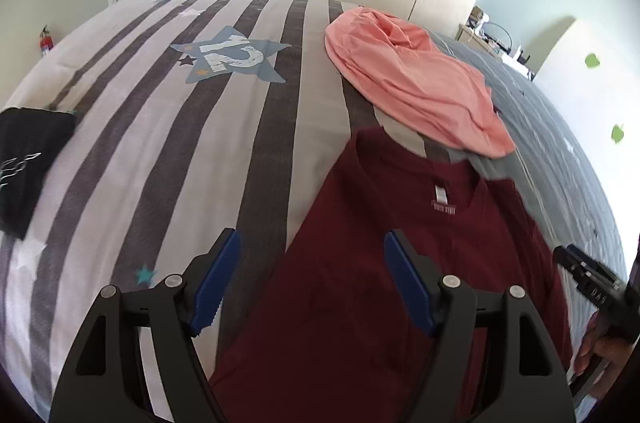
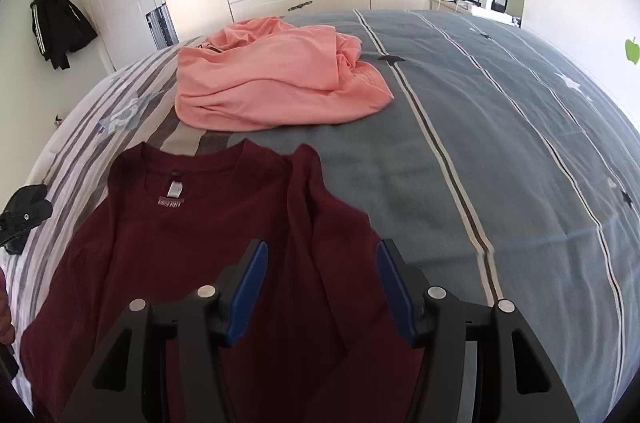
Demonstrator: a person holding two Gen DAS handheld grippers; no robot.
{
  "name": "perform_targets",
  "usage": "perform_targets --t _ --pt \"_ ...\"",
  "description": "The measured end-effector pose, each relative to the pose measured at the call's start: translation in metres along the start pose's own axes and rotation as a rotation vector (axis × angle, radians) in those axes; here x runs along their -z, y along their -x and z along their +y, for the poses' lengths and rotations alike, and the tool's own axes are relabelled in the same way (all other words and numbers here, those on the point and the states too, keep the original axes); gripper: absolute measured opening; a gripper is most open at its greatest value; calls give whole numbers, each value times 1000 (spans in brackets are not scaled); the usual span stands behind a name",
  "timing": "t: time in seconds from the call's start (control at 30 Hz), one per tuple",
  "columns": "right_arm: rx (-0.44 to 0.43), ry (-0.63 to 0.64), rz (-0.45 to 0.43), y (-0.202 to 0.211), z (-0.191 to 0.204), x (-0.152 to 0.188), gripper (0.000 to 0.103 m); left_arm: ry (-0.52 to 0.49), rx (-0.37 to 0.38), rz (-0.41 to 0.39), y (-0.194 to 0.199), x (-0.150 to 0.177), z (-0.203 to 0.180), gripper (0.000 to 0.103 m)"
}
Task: Fold clothes
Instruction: 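Lower the dark red shirt onto the bed with both grippers and release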
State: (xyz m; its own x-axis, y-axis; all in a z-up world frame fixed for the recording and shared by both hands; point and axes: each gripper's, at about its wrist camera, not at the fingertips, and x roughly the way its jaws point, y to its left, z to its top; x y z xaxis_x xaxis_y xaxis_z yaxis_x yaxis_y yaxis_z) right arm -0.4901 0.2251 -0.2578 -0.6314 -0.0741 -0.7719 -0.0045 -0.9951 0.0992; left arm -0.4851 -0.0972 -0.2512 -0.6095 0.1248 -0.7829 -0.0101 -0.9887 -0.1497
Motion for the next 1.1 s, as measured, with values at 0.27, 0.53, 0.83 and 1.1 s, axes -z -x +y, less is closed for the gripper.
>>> perform_targets --t 0.27,0.53,0.83,1.1 --pt "86 -32 89 49 -19 80 53 -164 -42 147 15 96 -45 70" --pt "76 -63 73 48 -30 92 45 -156 -101 125 2 112 -43 18" --pt "112 -100 39 53 -49 90 5 -23 -226 -22 38 59 13 2" --pt "298 -97 -22 51 -116 32 5 32 -389 -23 28 -35 127 2"
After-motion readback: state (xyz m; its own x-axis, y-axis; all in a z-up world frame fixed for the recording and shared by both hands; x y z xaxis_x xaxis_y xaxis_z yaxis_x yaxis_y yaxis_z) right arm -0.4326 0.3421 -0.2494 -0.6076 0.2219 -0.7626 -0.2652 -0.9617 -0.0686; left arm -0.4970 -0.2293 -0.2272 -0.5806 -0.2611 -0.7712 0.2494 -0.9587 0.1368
